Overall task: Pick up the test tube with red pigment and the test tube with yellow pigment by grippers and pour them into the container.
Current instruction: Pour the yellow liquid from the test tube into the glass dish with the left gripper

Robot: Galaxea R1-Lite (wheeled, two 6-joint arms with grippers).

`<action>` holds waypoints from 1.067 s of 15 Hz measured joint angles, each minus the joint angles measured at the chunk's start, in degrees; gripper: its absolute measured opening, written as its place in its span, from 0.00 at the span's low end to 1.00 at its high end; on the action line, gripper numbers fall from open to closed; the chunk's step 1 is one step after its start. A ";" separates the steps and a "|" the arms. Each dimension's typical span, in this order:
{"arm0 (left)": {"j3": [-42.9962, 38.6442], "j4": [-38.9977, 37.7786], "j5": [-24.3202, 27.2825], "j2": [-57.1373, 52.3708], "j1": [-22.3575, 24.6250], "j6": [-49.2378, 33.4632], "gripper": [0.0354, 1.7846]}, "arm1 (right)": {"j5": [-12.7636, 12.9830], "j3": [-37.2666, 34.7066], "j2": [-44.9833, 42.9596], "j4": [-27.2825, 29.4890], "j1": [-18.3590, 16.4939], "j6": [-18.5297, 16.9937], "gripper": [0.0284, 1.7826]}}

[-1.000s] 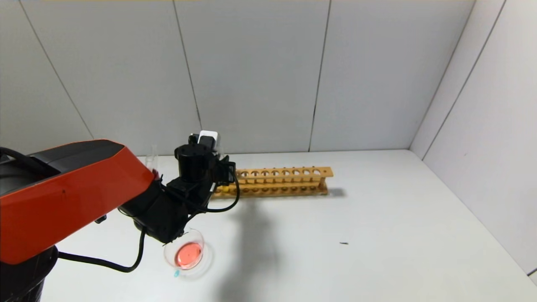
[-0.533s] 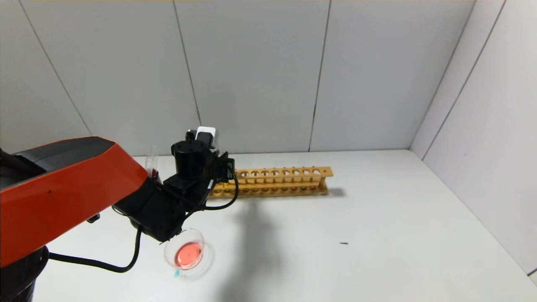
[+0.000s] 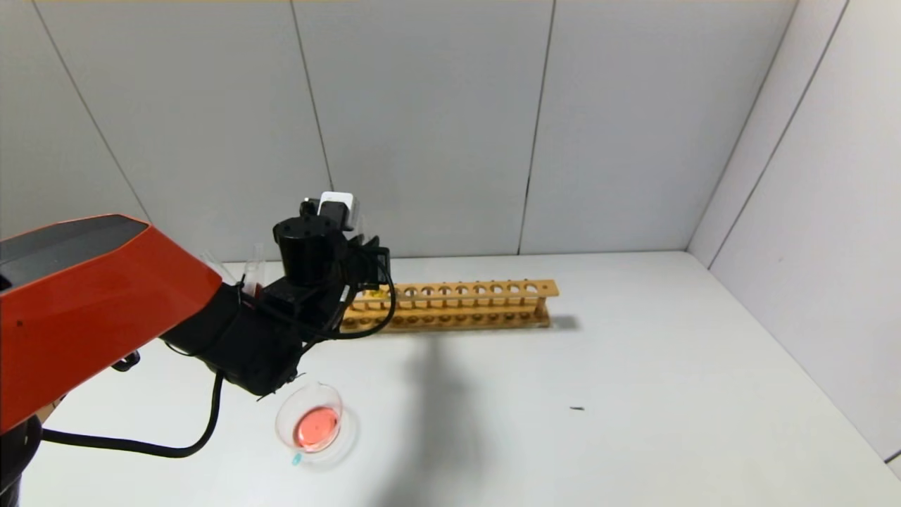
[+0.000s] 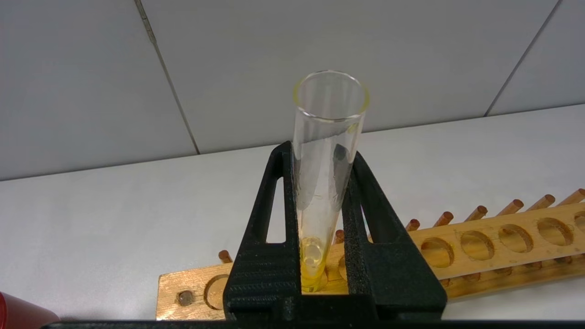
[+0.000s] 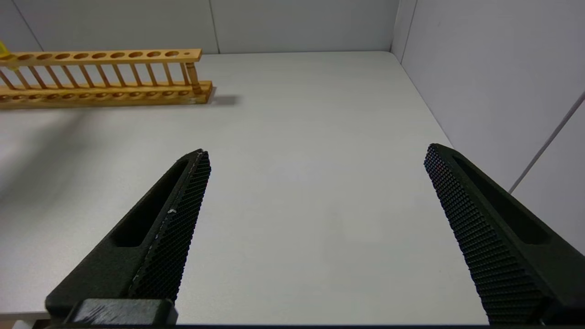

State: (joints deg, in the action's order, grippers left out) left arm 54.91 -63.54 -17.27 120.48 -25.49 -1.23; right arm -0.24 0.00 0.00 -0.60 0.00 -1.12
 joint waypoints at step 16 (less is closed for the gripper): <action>6.34 9.59 -1.68 -5.40 -0.94 1.63 0.16 | 0.02 0.00 0.00 0.00 0.00 -0.02 0.96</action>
State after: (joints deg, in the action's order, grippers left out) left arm 61.25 -53.94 -18.96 115.08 -26.43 0.40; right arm -0.22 0.00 0.00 -0.60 0.00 -1.15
